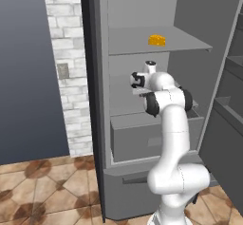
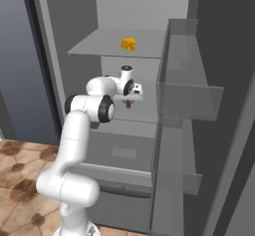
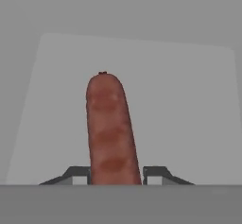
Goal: Retrieve the sausage and cheese from the fridge and place them on the cutting board on the counter.
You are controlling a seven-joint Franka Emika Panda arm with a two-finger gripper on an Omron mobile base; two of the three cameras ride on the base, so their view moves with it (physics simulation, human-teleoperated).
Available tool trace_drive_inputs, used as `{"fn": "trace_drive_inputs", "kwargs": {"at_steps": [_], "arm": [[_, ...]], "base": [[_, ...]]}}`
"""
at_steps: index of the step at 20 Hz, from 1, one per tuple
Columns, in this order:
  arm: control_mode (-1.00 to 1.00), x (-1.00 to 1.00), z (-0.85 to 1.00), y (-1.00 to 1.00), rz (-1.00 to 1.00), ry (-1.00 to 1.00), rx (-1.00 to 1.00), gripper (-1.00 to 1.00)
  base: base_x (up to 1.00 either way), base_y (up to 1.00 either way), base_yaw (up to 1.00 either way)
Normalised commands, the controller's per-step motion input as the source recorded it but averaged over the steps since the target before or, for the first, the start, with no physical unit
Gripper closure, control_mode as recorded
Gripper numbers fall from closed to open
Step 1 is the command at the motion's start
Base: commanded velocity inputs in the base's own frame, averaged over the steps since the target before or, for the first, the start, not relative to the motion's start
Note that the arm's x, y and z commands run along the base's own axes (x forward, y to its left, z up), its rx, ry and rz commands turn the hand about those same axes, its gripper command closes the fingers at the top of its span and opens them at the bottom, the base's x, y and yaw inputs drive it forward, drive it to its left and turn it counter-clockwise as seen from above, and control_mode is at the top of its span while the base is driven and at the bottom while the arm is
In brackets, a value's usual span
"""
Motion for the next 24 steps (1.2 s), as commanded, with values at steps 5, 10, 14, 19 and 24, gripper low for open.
{"fn": "trace_drive_inputs", "kwargs": {"at_steps": [5, 10, 14, 19, 24], "arm": [[-1.00, -0.57, -0.38, 0.00, 0.00, 0.02, 0.00, 1.00], [-1.00, -0.69, -0.29, -0.10, 0.00, 0.00, 0.00, 1.00], [-1.00, -0.82, -0.15, -0.21, 0.00, -0.02, 0.00, 1.00], [-1.00, -0.85, 0.09, -0.11, 0.00, 0.00, 0.03, 1.00], [-1.00, -0.80, 0.28, -0.02, 0.00, 0.00, 0.01, 1.00]], "base": [[0.00, 0.00, 0.00], [0.00, 0.00, 0.00], [0.00, 0.00, 0.00], [0.00, 0.00, 0.00], [0.00, 0.00, 0.00]]}}
